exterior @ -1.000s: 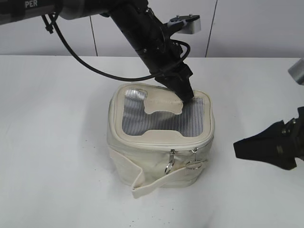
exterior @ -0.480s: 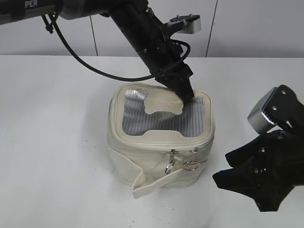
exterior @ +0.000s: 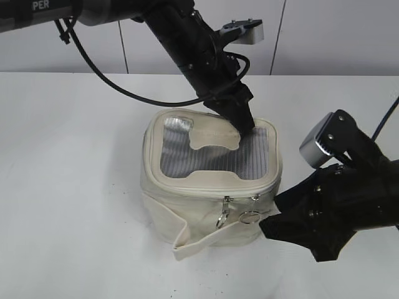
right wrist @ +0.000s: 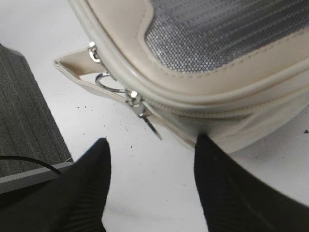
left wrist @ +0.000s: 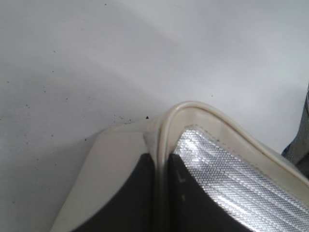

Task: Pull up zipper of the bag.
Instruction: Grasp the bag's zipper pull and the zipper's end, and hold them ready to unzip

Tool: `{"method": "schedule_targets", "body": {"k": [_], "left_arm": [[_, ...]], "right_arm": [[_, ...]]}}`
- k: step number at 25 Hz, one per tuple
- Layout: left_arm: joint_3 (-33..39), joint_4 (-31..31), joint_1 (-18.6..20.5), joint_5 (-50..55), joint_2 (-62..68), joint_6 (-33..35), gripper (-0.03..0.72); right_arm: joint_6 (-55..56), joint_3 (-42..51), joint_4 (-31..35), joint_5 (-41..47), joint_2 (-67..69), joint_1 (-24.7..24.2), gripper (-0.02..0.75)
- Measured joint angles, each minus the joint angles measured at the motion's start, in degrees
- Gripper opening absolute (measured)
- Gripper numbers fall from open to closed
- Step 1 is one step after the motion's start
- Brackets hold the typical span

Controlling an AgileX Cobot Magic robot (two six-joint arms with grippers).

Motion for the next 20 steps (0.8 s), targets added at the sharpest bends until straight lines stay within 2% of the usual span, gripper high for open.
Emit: {"method": "schedule_targets", "body": {"k": [9, 15, 17, 20], "left_arm": [[0.0, 0.4, 0.3, 0.1, 0.0, 0.0, 0.042], [0.0, 0.2, 0.3, 0.4, 0.0, 0.2, 0.042], [0.0, 0.2, 0.3, 0.4, 0.0, 0.1, 0.042], [0.0, 0.2, 0.3, 0.4, 0.0, 0.1, 0.042]], "right_arm": [[-1.8, -3.5, 0.6, 3.0, 7.6, 0.0, 0.434], [-2.0, -4.7, 1.6, 8.6, 8.5, 0.1, 0.288], [-0.9, -5.2, 1.9, 11.2, 8.4, 0.2, 0.268], [3.0, -5.2, -1.5, 11.6, 8.0, 0.2, 0.260]]}}
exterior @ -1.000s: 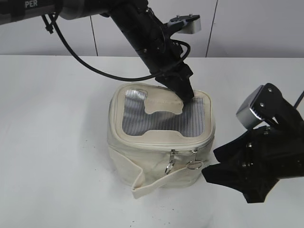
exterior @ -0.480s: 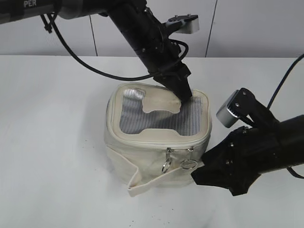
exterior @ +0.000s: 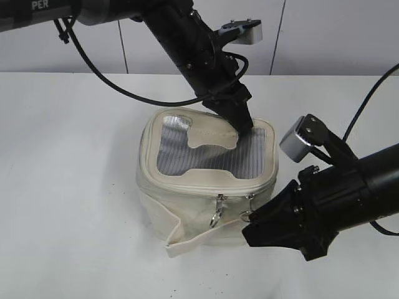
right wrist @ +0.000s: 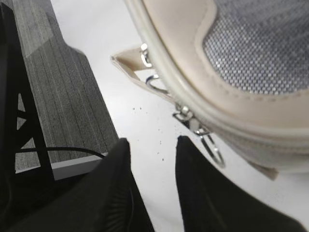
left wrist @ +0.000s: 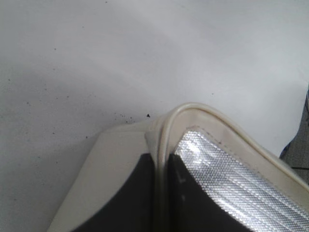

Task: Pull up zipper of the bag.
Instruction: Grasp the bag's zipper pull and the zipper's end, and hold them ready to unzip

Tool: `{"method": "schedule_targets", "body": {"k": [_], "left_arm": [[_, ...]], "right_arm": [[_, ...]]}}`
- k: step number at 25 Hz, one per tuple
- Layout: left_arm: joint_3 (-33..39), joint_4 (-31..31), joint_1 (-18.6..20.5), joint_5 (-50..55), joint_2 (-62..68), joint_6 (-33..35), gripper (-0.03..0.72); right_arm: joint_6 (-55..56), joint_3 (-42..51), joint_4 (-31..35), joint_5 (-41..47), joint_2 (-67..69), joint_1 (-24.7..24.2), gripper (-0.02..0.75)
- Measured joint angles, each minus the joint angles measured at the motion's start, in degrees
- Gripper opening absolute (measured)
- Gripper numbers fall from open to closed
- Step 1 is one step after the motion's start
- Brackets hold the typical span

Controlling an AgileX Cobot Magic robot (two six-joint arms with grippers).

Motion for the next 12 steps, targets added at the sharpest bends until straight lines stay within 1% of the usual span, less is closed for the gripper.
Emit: {"method": "schedule_targets", "body": {"k": [3, 6, 9, 12], "left_arm": [[0.0, -0.1, 0.0, 0.0, 0.0, 0.0, 0.042], [0.0, -0.1, 0.0, 0.0, 0.0, 0.0, 0.042], [0.0, -0.1, 0.0, 0.0, 0.0, 0.0, 0.042], [0.0, -0.1, 0.0, 0.0, 0.0, 0.0, 0.042]], "right_arm": [[1.6, 0.0, -1.4, -0.3, -0.1, 0.0, 0.260], [1.9, 0.0, 0.7, -1.5, -0.1, 0.0, 0.252], [1.9, 0.0, 3.3, -3.0, -0.1, 0.0, 0.218], [1.9, 0.0, 3.8, -3.8, -0.1, 0.0, 0.167]]}}
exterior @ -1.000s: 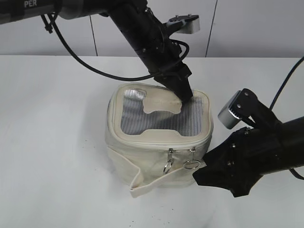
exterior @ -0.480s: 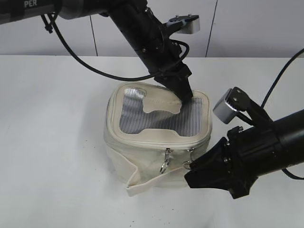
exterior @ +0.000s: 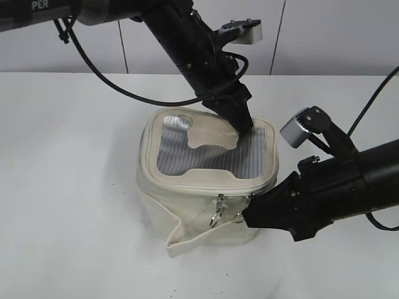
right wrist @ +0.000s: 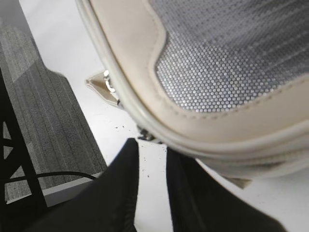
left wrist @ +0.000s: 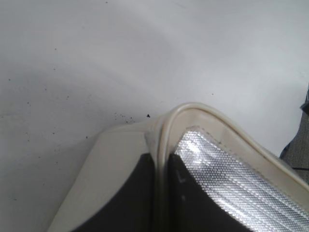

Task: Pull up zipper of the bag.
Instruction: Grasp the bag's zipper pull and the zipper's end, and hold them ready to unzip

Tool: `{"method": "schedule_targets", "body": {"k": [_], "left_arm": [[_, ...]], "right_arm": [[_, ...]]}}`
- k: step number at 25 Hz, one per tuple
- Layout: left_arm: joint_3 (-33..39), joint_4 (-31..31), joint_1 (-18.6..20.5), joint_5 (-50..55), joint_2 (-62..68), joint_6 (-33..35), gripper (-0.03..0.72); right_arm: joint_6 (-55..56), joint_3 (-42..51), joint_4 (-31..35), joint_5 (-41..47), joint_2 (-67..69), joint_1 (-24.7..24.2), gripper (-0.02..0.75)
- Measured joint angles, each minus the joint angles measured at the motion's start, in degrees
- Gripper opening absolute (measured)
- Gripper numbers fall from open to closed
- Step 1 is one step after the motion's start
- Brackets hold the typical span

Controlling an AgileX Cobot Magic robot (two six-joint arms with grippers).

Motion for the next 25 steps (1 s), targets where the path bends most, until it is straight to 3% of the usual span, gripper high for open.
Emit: {"method": "schedule_targets", "body": {"k": [7, 21, 23, 25], "left_arm": [[0.0, 0.0, 0.0, 0.0, 0.0, 0.0, 0.042], [0.0, 0.0, 0.0, 0.0, 0.0, 0.0, 0.042], [0.0, 0.0, 0.0, 0.0, 0.0, 0.0, 0.042], [0.0, 0.0, 0.0, 0.0, 0.0, 0.0, 0.042]], "right_arm": [[0.0, 0.0, 0.0, 0.7, 0.0, 0.0, 0.005], [10.1, 0.0, -11.9, 4.7, -2.7, 0.0, 0.006], [10.6, 0.0, -13.6, 3.7, -2.7, 0.0, 0.051], [11.0, 0.0, -15.0, 2.2, -2.7, 0.0, 0.159]]}}
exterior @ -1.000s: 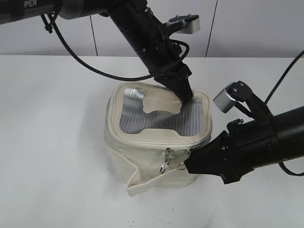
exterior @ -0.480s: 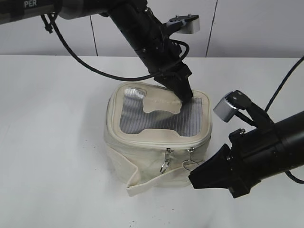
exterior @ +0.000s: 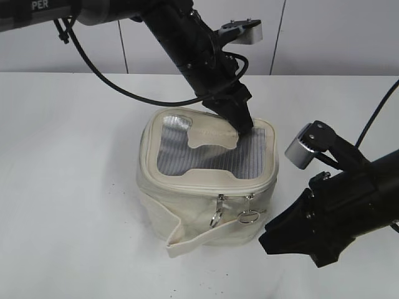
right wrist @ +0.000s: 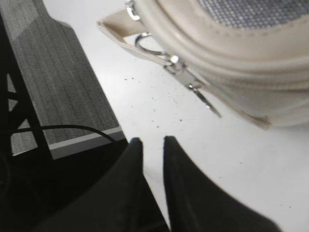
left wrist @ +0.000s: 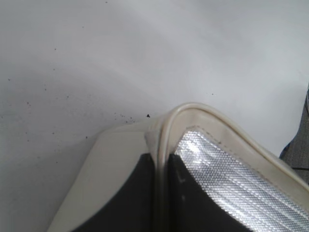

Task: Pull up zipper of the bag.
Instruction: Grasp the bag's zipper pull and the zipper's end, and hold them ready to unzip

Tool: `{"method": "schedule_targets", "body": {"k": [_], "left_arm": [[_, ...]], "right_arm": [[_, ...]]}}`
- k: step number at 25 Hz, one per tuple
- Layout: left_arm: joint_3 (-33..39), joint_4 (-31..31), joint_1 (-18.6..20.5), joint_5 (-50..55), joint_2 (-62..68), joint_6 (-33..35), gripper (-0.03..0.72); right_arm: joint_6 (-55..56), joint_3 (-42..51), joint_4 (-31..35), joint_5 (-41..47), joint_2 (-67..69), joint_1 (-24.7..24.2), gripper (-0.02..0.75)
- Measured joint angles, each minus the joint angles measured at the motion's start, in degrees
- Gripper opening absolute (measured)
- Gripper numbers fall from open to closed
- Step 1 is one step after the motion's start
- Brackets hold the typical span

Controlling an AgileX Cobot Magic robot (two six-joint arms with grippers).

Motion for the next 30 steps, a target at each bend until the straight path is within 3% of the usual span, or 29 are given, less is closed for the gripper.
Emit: {"method": "schedule_targets", "body": {"k": [3, 7, 13, 23, 30], "left_arm": [[0.0, 0.0, 0.0, 0.0, 0.0, 0.0, 0.042], [0.0, 0.0, 0.0, 0.0, 0.0, 0.0, 0.042], [0.0, -0.1, 0.0, 0.0, 0.0, 0.0, 0.042], [0.0, 0.3, 0.0, -0.1, 0.0, 0.0, 0.042], [0.0, 0.2, 0.1, -0.1, 0.0, 0.0, 0.042]], "right_arm": [[0.1, 0.0, -0.7, -1.7, 0.0, 0.0, 0.345], [-0.6, 0.0, -0.6, -3.8, 0.0, 0.0, 0.410], [-7.9, 0.0, 5.5, -4.4, 0.1, 0.0, 0.419], [-10.1, -3.5, 5.8, -0.8, 5.5, 0.0, 0.414], [-10.5, -4.8, 7.0, 1.8, 6.0, 0.0, 0.306]]}}
